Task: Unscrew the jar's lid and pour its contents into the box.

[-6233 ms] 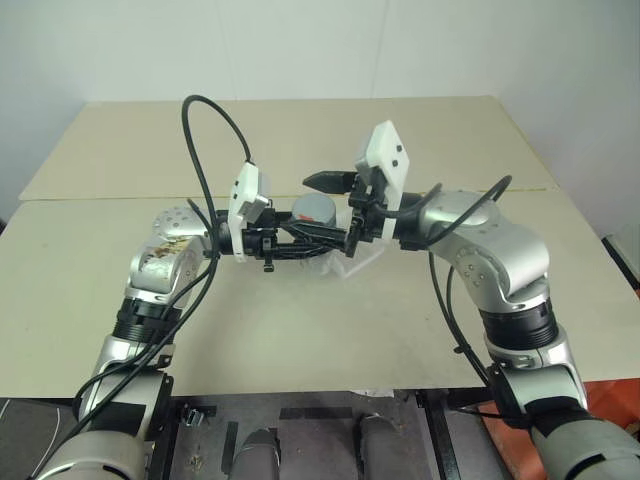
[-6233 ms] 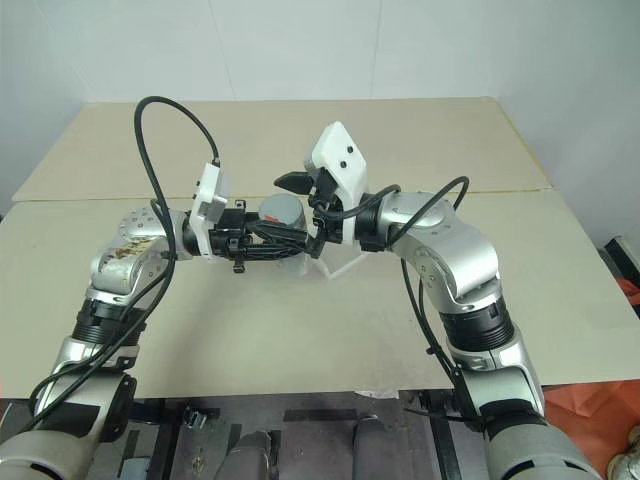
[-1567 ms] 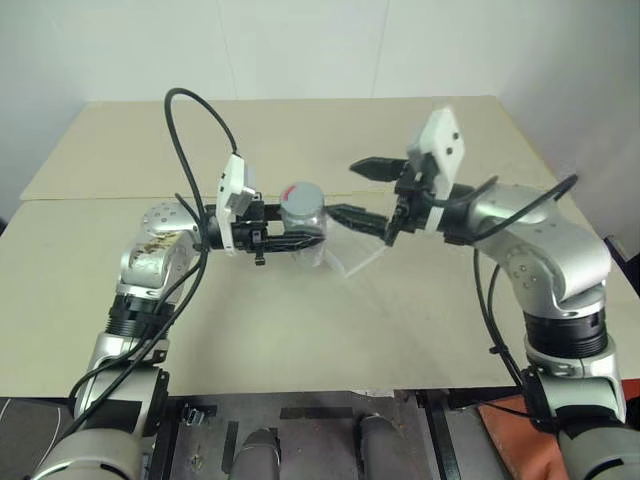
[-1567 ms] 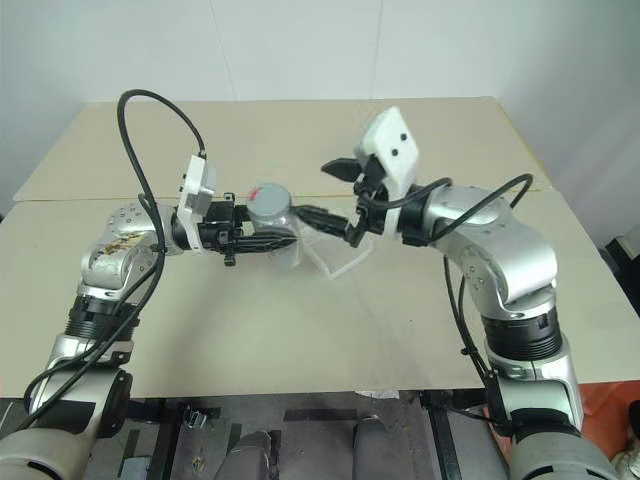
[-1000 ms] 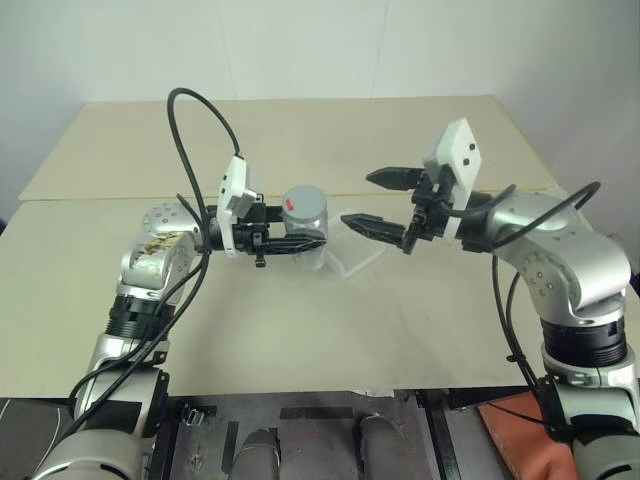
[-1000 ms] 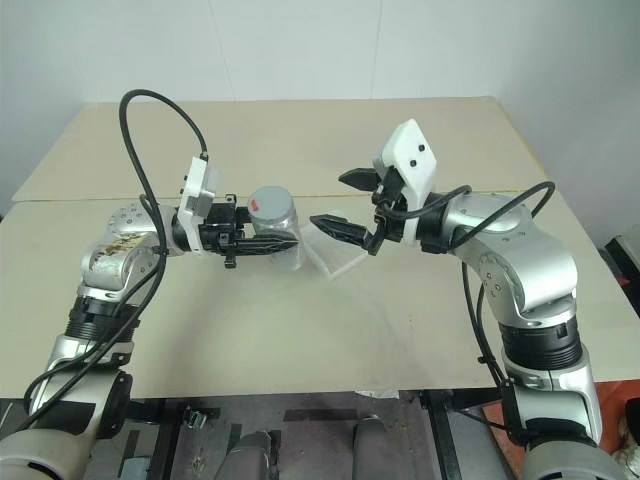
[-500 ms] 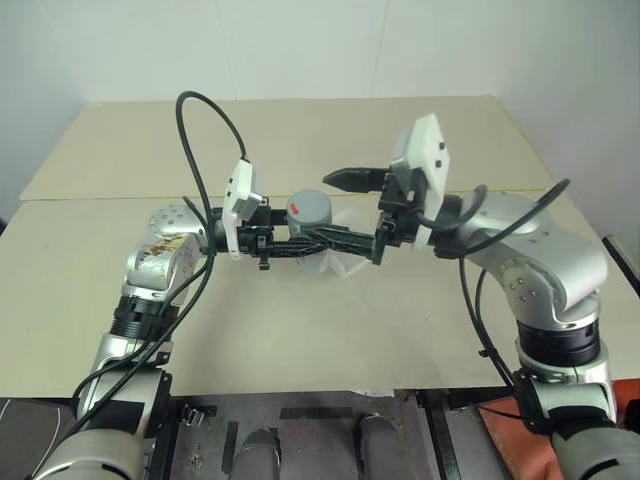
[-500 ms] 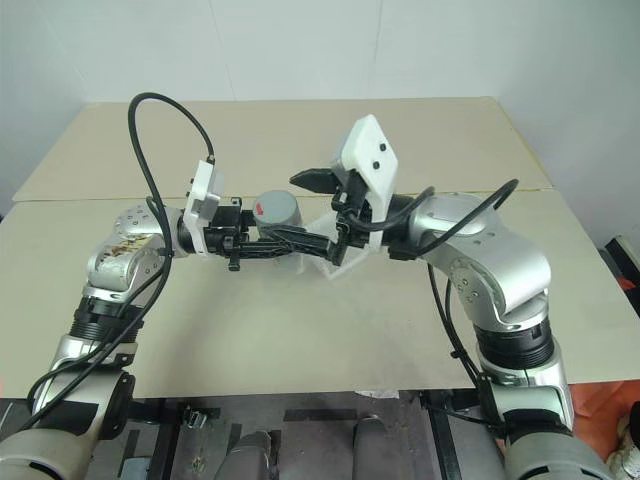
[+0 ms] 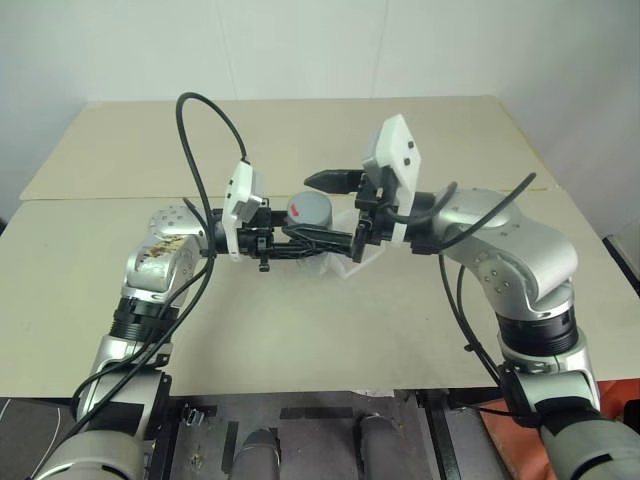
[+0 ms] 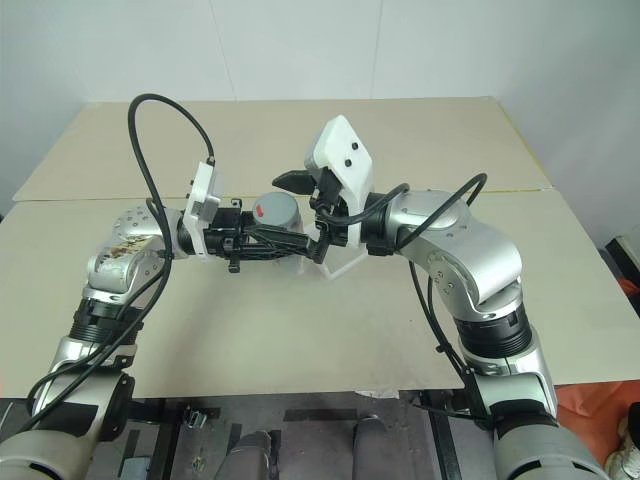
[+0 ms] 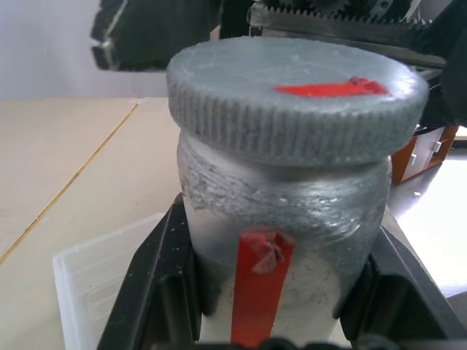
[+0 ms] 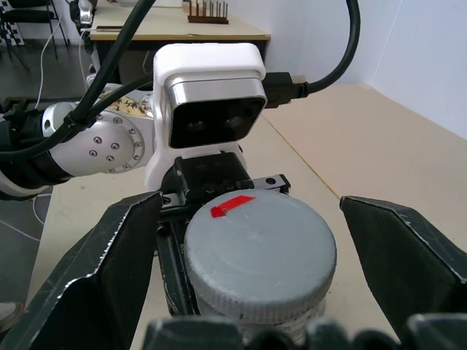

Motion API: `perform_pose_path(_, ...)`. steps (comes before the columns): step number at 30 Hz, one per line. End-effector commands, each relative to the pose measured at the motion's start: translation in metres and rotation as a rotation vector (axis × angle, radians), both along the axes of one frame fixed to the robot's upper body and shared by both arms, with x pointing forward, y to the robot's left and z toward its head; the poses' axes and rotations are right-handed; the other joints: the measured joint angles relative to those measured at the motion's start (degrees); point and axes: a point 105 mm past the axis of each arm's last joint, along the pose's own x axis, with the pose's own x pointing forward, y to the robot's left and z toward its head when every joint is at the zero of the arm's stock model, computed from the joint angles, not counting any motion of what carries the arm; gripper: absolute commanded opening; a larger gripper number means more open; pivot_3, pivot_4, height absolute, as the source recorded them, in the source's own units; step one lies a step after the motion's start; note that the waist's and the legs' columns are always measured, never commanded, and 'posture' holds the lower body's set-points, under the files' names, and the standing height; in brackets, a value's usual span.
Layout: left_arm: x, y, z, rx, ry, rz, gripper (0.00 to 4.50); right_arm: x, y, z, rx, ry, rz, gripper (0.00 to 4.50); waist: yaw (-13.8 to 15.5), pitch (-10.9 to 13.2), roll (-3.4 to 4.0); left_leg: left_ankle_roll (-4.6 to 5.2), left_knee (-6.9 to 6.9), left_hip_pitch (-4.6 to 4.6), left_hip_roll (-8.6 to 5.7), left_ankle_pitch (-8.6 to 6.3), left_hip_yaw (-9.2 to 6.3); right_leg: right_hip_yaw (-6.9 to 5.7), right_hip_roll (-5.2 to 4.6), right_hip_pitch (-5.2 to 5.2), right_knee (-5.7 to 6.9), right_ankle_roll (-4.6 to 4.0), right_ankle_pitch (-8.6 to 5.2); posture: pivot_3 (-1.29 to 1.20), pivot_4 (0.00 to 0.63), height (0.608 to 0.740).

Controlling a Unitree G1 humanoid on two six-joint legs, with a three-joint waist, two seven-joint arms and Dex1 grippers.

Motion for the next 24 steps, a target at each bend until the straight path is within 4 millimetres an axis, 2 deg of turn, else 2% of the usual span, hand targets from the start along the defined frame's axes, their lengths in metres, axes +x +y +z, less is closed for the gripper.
perform_pose_path(1, -0.004, 0.000, 0.009, -0.004, -0.044, -0.010, 1.91, -0.005, 0.001, 0.010, 0.010, -0.042, 0.012, 3.93, -0.03, 0.00, 0.00, 0.00, 0.00, 0.00, 0.00, 0.00, 0.00, 0.00, 0.00, 0.00, 0.00, 0.00, 0.00, 0.00, 0.150, 0.740)
perform_pose_path(4, -0.004, 0.000, 0.009, -0.004, -0.045, -0.011, 1.91, -0.005, 0.001, 0.009, 0.007, -0.037, 0.010, 2.87, -0.01, 0.00, 0.00, 0.00, 0.00, 0.00, 0.00, 0.00, 0.00, 0.00, 0.00, 0.00, 0.00, 0.00, 0.00, 0.00, 0.150, 0.740)
perform_pose_path(5, -0.004, 0.000, 0.009, -0.004, -0.045, -0.011, 1.91, -0.005, 0.001, 0.008, 0.006, -0.036, 0.009, 2.72, -0.01, 0.00, 0.00, 0.00, 0.00, 0.00, 0.00, 0.00, 0.00, 0.00, 0.00, 0.00, 0.00, 0.00, 0.00, 0.00, 0.150, 0.740)
perform_pose_path(12, -0.004, 0.000, 0.008, -0.002, -0.043, -0.012, 1.91, -0.001, -0.002, 0.010, 0.022, -0.005, -0.003, 2.72, -0.02, 0.00, 0.00, 0.00, 0.00, 0.00, 0.00, 0.00, 0.00, 0.00, 0.00, 0.00, 0.00, 0.00, 0.00, 0.00, 0.150, 0.740)
perform_pose_path(16, -0.005, 0.001, 0.000, 0.040, -0.052, -0.013, 1.91, 0.002, -0.010, 0.024, 0.080, 0.046, -0.011, 2.72, -0.03, 0.00, 0.00, 0.00, 0.00, 0.00, 0.00, 0.00, 0.00, 0.00, 0.00, 0.00, 0.00, 0.00, 0.00, 0.00, 0.150, 0.740)
perform_pose_path(21, -0.006, 0.003, -0.002, 0.040, -0.045, -0.007, 1.91, 0.010, -0.029, 0.047, 0.150, 0.010, -0.093, 2.72, 0.06, 0.01, 0.01, 0.00, -0.01, -0.01, 0.00, 0.00, 0.00, 0.00, 0.00, 0.00, 0.01, 0.00, 0.00, 0.00, 0.150, 0.740)
perform_pose_path(24, -0.005, 0.004, -0.002, 0.038, -0.043, 0.002, 1.91, 0.016, -0.044, 0.055, 0.180, -0.017, -0.160, 2.72, 0.07, 0.01, 0.01, 0.00, -0.01, 0.00, 0.00, 0.00, 0.00, 0.00, 0.00, 0.01, 0.01, 0.00, 0.00, 0.00, 0.150, 0.740)
